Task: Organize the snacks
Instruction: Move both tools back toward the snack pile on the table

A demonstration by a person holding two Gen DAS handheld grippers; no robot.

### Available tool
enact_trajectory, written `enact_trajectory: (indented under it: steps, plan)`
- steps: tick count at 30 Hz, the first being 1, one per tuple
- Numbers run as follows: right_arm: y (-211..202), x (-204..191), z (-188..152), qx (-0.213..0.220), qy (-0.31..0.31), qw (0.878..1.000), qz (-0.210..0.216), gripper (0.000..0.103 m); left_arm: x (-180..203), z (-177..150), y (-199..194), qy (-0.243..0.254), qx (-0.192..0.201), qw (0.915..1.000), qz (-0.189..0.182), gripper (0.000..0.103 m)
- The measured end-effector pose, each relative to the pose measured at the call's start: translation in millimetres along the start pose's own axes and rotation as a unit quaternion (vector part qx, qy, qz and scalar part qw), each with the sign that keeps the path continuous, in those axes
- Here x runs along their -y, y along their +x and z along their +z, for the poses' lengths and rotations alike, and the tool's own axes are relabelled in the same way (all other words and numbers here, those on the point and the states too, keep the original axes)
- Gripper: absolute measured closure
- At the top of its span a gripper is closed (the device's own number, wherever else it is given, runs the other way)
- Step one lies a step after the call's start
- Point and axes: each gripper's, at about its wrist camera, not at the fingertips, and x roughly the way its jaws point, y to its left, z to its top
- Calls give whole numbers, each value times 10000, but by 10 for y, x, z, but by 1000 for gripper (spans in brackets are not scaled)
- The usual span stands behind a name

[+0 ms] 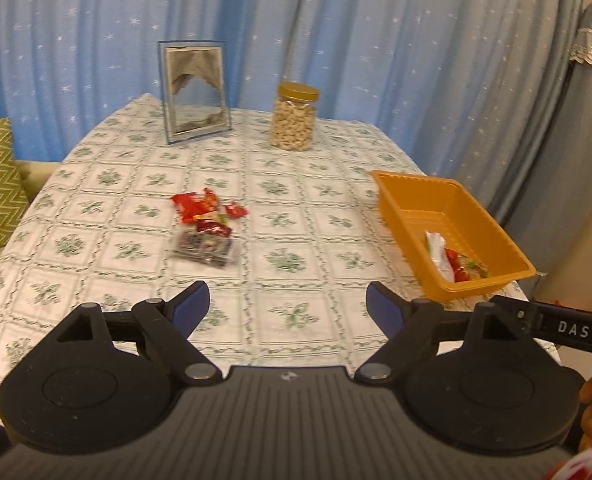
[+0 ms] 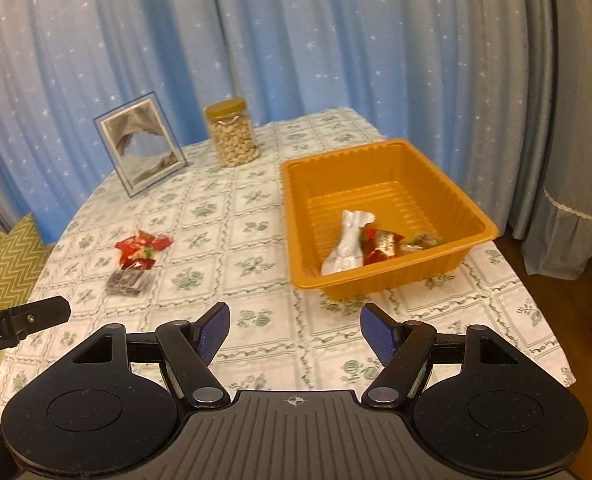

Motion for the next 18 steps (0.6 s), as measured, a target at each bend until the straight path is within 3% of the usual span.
enact_trajectory:
  steps: [18]
  plan:
    - [190, -251, -11, -100, -331, 9993, 162, 31, -330, -10, 37, -92, -64, 9997, 206, 18]
